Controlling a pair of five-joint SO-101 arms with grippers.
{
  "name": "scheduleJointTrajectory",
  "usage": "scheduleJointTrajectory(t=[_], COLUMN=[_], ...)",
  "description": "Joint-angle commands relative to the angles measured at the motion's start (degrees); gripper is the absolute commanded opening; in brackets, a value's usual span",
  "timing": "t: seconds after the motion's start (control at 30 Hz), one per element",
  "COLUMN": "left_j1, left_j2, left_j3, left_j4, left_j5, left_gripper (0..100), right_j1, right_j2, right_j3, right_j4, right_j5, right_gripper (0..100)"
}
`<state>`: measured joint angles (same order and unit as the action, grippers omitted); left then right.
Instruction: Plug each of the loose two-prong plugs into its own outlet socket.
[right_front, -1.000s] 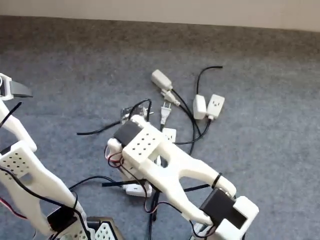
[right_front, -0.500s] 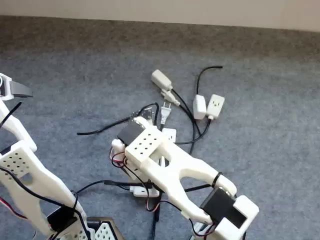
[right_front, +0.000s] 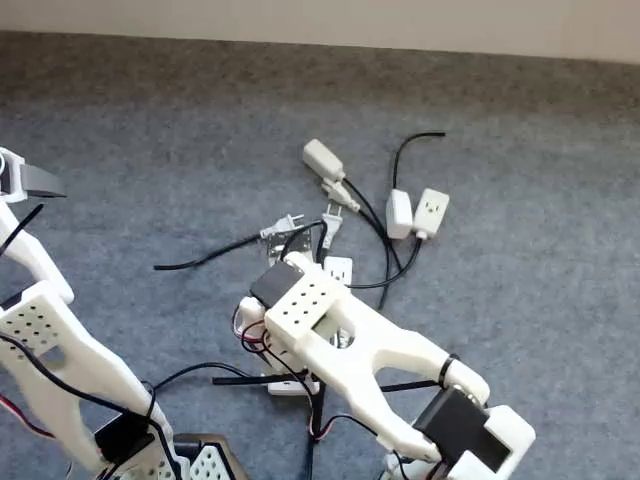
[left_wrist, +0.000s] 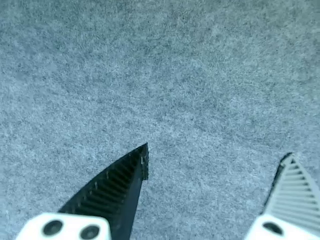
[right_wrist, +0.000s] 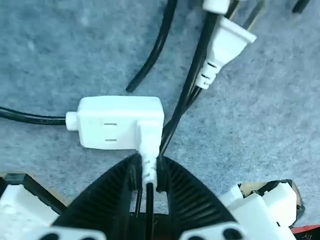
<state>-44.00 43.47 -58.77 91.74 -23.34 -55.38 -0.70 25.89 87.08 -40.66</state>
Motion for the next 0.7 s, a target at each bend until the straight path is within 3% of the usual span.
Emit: scheduleJointTrajectory(t=[0.0, 0.23, 0.43, 0.5, 0.67], left_j1=[-0.31, -0.31, -0.31, -0.13, -0.04], left_j2=[-1.27, -1.19, -1.19, -1.19, -1.36], left_j3=[-2.33, -2.33, -2.33, -2.33, -2.42], left_j4=[0.18, 0.18, 0.18, 0.18, 0.26], left_j5=[-0.53, -0.62, -0.70, -0.70, -0.70], left_gripper=[39, 39, 39, 39, 39], right_j1=[0.66, 0.66, 0.84, 0.84, 0.84], right_j2=[0.75, 0.40, 0.40, 0.48, 0.31], right_j3=[1.01, -0.31, -10.15, -13.14, -19.12], right_j4=[-1.19, -0.40, 8.22, 10.07, 12.70], right_j5=[-0.62, -0.62, -0.62, -0.62, -0.44], right_gripper=[0.9, 1.0, 3.6, 11.0, 40.2])
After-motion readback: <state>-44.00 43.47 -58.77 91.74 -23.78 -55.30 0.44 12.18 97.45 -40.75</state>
